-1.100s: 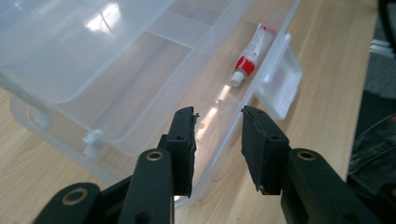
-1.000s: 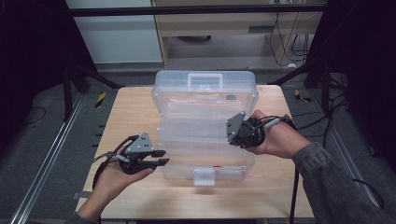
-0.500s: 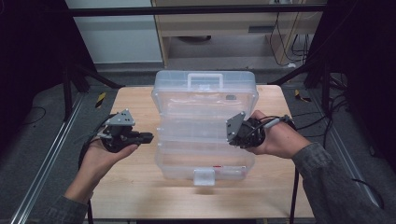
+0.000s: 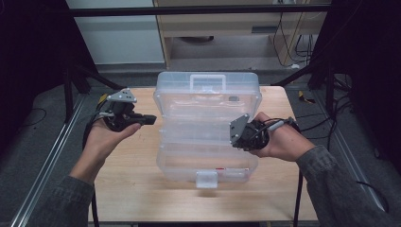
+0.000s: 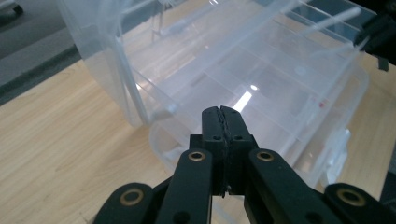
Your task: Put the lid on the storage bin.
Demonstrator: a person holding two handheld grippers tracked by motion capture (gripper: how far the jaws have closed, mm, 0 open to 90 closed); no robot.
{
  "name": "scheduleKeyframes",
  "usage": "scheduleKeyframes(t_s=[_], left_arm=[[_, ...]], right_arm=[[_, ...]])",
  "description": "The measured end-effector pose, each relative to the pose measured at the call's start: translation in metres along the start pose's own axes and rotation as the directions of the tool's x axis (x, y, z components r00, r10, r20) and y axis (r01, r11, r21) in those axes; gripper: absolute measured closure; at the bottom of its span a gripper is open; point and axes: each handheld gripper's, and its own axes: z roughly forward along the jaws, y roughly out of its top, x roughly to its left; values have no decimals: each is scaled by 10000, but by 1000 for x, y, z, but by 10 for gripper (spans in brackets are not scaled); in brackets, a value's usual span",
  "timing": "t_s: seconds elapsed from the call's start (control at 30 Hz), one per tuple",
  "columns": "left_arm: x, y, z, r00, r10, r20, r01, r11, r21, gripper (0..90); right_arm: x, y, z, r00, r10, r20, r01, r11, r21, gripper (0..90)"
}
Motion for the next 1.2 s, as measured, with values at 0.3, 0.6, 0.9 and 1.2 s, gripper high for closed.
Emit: scheduleKeyframes(t_s=[0.3, 0.6, 0.9, 1.2], left_arm=[[5, 14, 1, 9999, -122, -113, 123, 9999, 50, 895], [6, 15, 4, 9995, -278, -157, 277, 9996, -50, 896], [5, 13, 10, 9992, -390, 17, 390, 9992, 10, 896], [7, 10, 13, 9987, -501, -2, 501, 9987, 2, 896]], right_arm=[[1, -2, 1, 10000, 1, -9, -1, 9999, -125, 853], [4, -2, 1, 10000, -60, -40, 59, 9999, -132, 859], [5, -3, 2, 9999, -34, -106, 33, 10000, -80, 862], [7, -3, 3, 9997, -93, -217, 91, 9999, -87, 862]])
